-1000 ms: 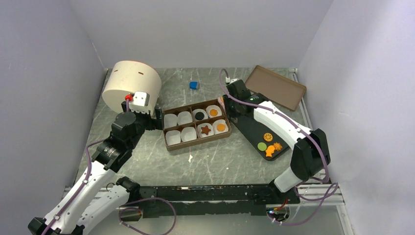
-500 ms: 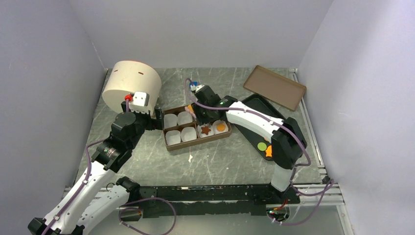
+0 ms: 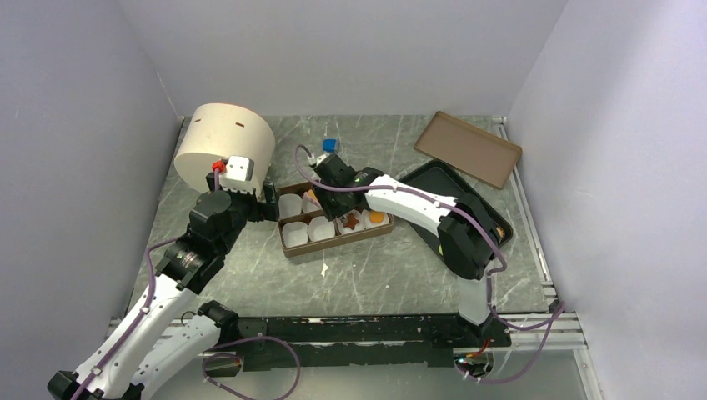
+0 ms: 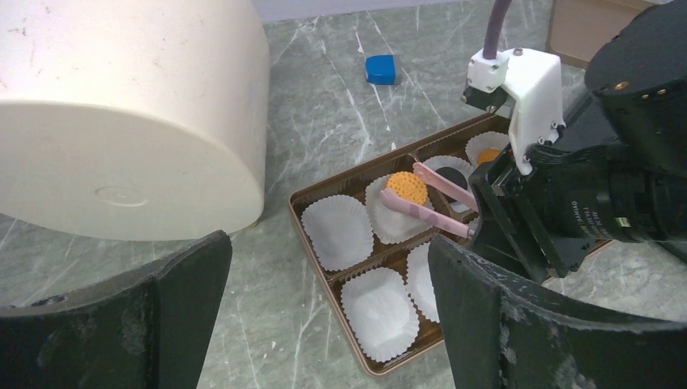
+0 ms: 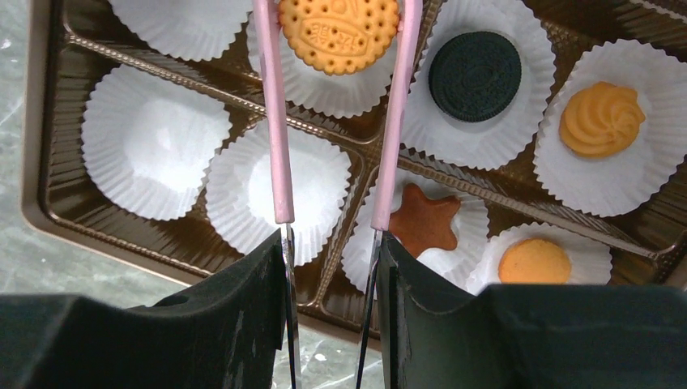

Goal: Pack the cookies

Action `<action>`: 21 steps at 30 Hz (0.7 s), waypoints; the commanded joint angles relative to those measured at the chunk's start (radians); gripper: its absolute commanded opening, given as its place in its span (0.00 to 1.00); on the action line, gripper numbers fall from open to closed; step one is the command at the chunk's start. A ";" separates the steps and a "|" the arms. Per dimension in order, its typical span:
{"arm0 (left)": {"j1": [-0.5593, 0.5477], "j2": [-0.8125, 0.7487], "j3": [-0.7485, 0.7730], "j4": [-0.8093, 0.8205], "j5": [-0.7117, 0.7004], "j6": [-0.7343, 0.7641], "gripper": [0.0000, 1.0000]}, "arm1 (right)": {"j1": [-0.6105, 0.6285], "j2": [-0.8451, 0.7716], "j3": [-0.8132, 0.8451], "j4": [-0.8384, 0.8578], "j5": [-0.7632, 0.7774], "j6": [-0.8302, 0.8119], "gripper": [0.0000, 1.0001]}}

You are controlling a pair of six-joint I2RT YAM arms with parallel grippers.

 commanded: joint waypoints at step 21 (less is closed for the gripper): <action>-0.002 -0.011 0.004 0.045 0.005 0.013 0.96 | 0.007 0.072 0.096 -0.027 0.063 -0.030 0.41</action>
